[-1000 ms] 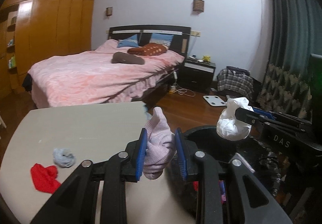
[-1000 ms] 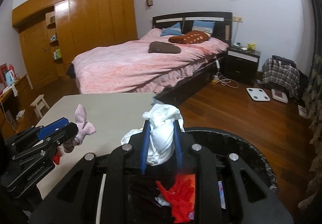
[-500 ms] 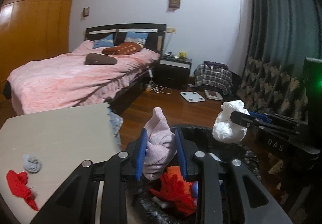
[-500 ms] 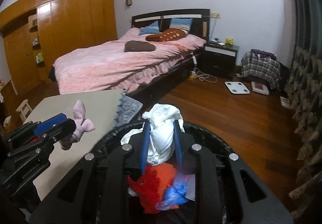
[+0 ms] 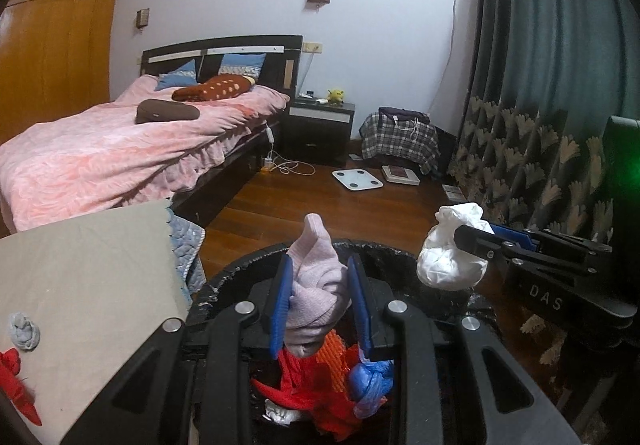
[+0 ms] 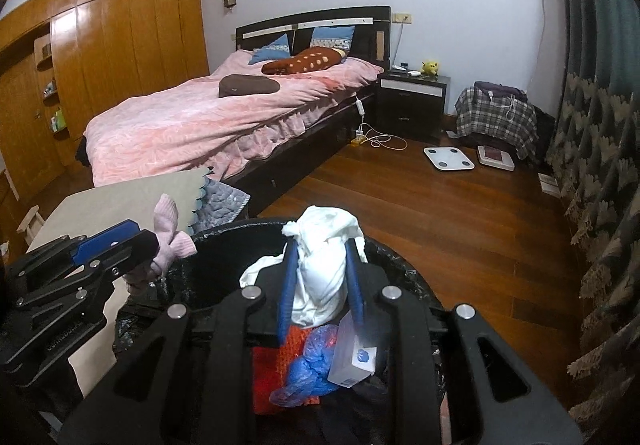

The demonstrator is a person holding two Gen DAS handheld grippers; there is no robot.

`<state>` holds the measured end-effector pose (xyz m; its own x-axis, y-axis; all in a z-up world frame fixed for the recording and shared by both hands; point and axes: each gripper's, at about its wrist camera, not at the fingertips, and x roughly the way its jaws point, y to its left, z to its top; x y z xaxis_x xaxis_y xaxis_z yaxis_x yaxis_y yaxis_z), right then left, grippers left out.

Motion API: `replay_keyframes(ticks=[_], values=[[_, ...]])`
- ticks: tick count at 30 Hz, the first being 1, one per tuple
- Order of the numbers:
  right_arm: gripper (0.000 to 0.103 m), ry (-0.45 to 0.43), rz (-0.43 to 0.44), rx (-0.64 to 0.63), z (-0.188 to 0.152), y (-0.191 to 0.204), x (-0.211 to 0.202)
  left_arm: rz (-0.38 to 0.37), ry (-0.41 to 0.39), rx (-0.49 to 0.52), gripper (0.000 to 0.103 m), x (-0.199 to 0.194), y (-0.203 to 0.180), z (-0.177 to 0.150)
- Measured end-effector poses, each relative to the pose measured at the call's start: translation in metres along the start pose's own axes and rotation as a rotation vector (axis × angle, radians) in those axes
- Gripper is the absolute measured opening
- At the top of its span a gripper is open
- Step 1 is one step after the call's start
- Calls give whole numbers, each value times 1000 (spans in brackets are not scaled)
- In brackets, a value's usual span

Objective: Collect trash
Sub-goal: 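Carry the pink sock and white cloth over the bin and open both grippers, then move both open tools back over the red cloth and grey sock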

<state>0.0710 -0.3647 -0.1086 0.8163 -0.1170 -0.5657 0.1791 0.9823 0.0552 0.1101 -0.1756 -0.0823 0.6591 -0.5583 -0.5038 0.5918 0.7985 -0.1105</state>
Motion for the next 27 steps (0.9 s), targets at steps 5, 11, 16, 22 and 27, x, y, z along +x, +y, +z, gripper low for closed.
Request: replay_keyframes(ticks=[5, 11, 16, 22, 27], values=[[39, 13, -23, 0, -2, -4, 5, -5, 13, -6, 50, 2, 3, 1], [63, -4, -40, -2, -3, -3, 1, 27, -6, -23, 70, -7, 15, -1], [93, -41, -29, -7, -3, 2, -7, 94, -27, -36, 90, -24, 34, -2], [96, -48, 30, -27, 3, 25, -8, 176, -43, -79, 97, -48, 66, -6], [97, -44, 80, -48, 7, 52, -5, 243, -44, -113, 97, -68, 96, -13]])
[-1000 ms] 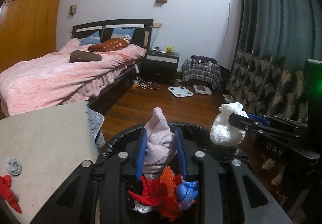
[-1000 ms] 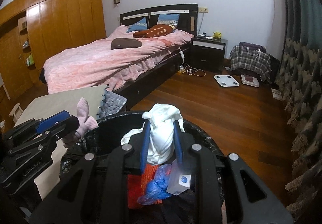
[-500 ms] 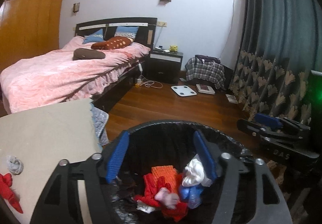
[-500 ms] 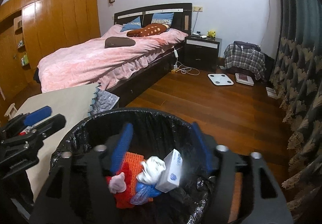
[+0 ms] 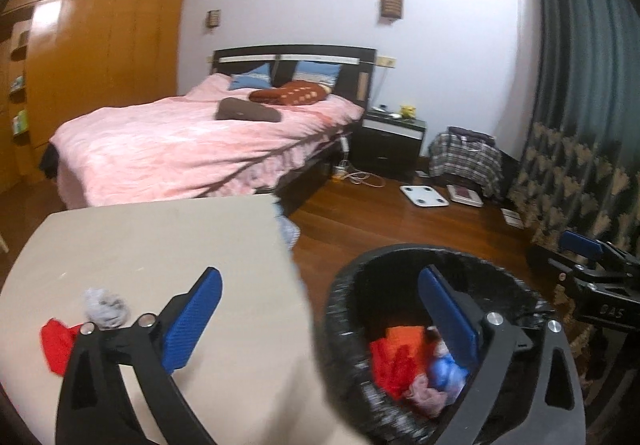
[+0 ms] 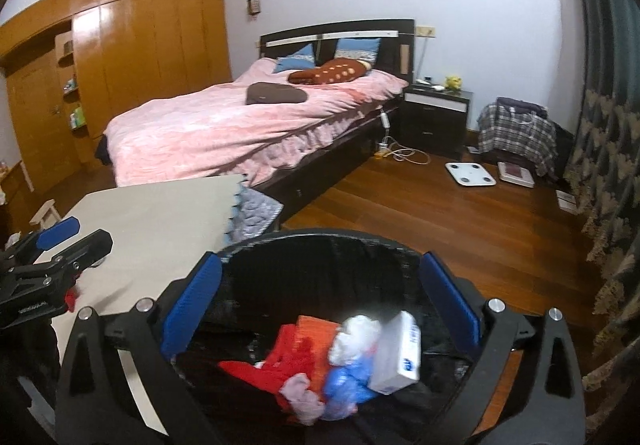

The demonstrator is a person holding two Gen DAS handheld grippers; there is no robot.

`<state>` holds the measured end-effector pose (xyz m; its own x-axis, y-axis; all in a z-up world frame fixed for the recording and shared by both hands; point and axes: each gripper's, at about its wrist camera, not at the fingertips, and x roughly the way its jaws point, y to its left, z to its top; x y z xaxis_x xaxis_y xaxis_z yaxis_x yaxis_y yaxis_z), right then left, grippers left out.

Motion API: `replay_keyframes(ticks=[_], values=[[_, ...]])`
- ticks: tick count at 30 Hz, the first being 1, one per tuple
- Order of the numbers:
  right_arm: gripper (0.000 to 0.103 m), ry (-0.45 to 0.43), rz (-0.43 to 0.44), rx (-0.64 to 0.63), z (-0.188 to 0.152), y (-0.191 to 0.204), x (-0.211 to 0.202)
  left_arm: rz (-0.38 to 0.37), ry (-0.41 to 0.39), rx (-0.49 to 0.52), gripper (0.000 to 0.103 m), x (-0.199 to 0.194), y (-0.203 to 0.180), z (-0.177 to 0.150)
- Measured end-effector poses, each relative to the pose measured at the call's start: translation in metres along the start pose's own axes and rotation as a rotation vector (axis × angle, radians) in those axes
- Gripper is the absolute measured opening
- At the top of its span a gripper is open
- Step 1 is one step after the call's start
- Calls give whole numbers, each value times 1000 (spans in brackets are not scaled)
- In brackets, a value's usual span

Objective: Collect trash
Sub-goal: 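Move both open tools back over the red cloth and grey sock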

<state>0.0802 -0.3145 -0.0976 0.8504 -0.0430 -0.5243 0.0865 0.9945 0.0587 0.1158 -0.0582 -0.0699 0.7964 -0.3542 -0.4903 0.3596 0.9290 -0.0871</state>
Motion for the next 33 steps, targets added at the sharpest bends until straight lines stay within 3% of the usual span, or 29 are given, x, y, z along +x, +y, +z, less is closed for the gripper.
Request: replay_keyframes(ticks=[23, 33], values=[[97, 5, 250, -110, 15, 165, 55, 345, 15, -124, 97, -43, 161, -31], [97, 45, 285, -159, -2, 212, 87, 414, 87, -193, 97, -30, 215, -60]])
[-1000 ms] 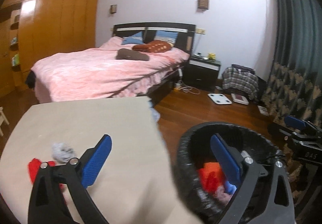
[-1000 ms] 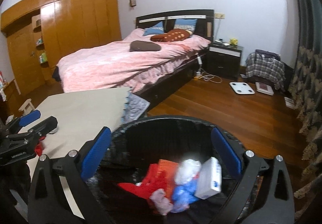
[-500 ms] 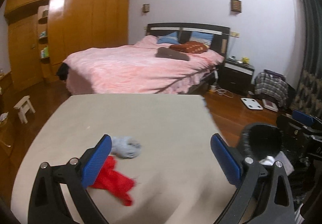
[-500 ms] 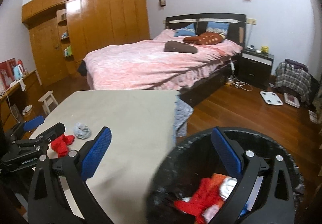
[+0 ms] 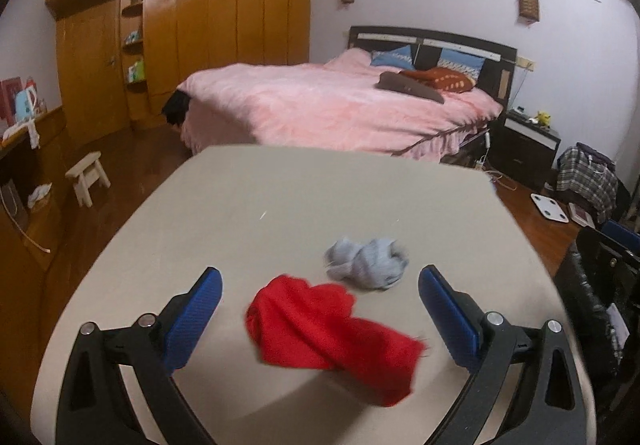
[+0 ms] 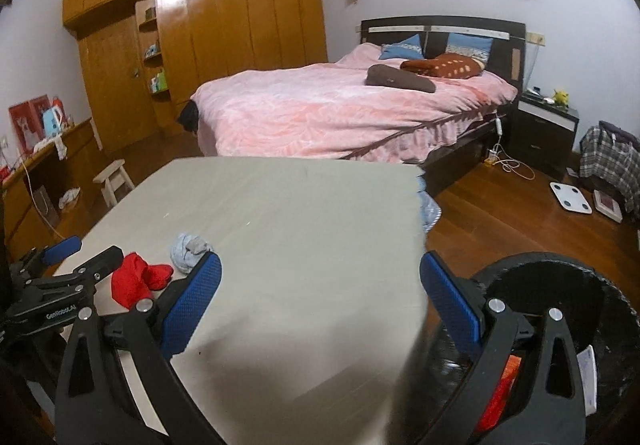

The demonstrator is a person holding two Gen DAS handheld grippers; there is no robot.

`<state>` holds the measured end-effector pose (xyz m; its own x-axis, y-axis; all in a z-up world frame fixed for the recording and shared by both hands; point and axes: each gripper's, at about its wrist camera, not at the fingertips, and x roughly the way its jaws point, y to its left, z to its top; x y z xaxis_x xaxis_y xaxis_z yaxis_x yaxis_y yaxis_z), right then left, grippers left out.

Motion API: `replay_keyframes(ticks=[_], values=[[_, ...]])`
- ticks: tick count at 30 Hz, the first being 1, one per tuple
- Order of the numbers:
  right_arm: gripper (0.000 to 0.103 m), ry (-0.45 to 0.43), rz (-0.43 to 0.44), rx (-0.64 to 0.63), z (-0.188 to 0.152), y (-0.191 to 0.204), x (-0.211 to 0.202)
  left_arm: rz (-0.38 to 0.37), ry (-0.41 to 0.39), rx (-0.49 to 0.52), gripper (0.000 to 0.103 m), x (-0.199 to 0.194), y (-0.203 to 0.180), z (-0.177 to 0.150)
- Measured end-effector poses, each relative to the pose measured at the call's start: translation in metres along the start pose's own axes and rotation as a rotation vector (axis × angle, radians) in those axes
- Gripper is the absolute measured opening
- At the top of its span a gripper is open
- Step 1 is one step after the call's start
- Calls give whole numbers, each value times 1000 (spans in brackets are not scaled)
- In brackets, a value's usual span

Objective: Collect trash
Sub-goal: 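Move both open tools back over the red cloth and grey sock, then grasp the red cloth with the left gripper and lift it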

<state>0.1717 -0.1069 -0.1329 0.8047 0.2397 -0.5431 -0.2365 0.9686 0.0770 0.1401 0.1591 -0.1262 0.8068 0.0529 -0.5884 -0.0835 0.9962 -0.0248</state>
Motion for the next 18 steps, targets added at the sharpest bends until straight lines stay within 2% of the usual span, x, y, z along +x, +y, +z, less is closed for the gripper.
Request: replay_keyframes(ticks=[9, 11, 18], values=[[97, 49, 22, -27, -8, 23, 33, 22, 106, -15, 96, 37, 13, -17], [97, 58, 26, -31, -7, 25, 39, 6, 134, -24, 87, 43, 13, -19], [97, 72, 31, -36, -12, 29, 49, -30, 215, -57, 80, 59, 16, -23]])
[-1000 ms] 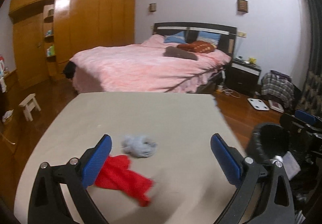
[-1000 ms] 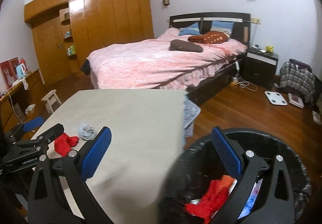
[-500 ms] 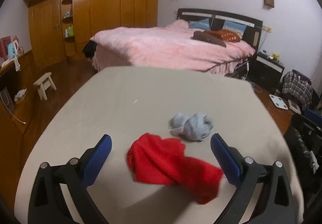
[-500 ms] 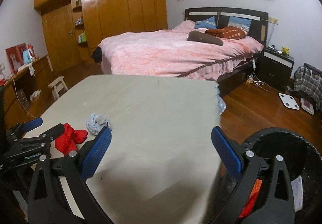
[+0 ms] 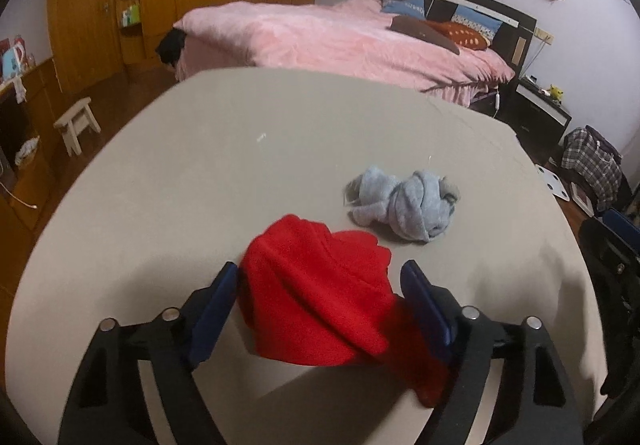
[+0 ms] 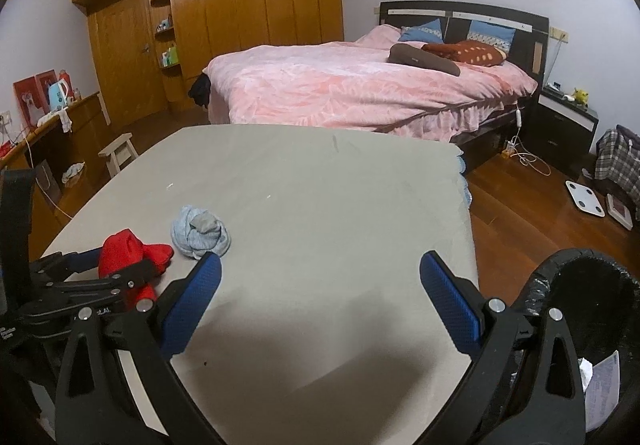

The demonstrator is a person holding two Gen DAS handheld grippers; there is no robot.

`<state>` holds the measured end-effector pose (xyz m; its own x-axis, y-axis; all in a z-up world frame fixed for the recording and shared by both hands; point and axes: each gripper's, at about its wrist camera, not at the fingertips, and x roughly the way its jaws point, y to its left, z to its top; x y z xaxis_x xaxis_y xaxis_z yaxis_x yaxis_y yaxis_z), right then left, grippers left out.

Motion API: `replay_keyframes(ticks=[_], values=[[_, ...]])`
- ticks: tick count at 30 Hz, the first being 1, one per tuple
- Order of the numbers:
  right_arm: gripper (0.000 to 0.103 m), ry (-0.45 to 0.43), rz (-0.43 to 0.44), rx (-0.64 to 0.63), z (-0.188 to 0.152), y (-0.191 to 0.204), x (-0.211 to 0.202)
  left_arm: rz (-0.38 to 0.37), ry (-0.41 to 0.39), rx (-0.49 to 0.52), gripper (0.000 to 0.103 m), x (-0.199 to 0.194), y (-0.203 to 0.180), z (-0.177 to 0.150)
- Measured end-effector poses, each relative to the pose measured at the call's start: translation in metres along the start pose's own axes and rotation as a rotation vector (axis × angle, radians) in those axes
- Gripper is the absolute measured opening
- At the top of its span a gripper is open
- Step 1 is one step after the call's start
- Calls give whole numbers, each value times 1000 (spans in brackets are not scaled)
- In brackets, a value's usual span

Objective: Collect trash
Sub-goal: 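Grasp the red cloth with the left gripper and lift it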

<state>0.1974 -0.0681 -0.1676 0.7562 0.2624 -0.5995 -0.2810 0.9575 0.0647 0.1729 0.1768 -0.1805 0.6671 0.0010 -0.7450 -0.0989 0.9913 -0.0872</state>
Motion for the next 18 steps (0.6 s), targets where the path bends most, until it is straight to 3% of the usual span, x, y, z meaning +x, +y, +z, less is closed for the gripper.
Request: replay_keyframes(ticks=[6, 11, 14, 18], values=[[97, 12, 5, 1, -4, 0, 5, -1, 23, -18, 61, 4, 1, -1], [97, 22, 6, 0, -6, 1, 9, -9, 15, -28, 25, 2, 2, -1], [97, 24, 8, -1, -7, 2, 10, -16, 11, -43, 16, 2, 6, -1], [97, 22, 10, -4, -6, 4, 11, -26, -1, -54, 13, -1, 8, -1]])
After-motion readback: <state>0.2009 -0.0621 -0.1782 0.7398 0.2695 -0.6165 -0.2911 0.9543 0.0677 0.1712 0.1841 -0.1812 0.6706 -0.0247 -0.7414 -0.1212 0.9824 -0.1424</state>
